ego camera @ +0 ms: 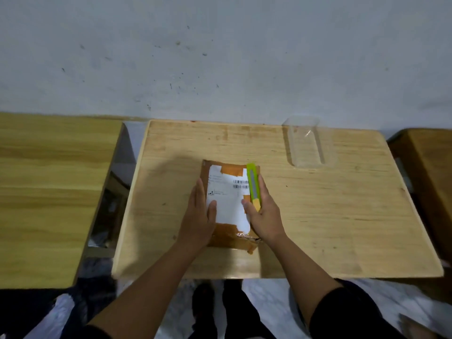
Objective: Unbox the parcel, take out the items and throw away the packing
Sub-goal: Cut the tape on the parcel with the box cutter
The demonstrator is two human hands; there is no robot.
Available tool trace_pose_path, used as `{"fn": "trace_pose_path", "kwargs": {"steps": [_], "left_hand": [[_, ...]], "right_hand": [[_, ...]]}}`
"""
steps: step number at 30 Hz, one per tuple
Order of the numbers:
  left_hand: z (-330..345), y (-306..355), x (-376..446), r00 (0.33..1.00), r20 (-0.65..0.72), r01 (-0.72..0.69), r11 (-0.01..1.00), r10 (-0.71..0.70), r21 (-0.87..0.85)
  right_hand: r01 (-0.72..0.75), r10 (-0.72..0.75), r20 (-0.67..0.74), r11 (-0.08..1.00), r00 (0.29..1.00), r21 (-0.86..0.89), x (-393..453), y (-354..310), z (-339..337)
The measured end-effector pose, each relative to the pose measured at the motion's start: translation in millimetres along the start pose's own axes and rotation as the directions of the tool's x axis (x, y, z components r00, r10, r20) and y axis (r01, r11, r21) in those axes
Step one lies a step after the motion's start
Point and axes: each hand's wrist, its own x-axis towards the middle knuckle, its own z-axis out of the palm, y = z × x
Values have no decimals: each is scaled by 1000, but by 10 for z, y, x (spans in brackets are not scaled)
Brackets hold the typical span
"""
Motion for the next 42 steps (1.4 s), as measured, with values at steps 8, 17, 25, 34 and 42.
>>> {"fn": "trace_pose_path", "kwargs": {"steps": [8, 17, 25, 34, 42], "left_hand": [[-5, -12, -113, 999, 42, -31, 999, 31, 15], [-9, 45, -65, 999, 38, 2, 999, -4, 52], [40, 20, -100, 1000, 20, 3, 997, -5, 74], [32, 19, -119, 1000, 22, 5, 997, -6, 76], [30, 18, -120, 1000, 11, -19, 998, 18, 64]], "right_hand": [[-31, 29, -68, 999, 997, -27, -202, 47, 33], [-57, 58, -47, 998, 997, 28, -239, 14, -149], [-118, 108, 62, 975, 992, 189, -233, 151, -241], [-167, 165, 30, 948, 986, 271, -237, 186, -203], [-50, 96, -227, 979, 969, 199, -312, 110, -71]]}}
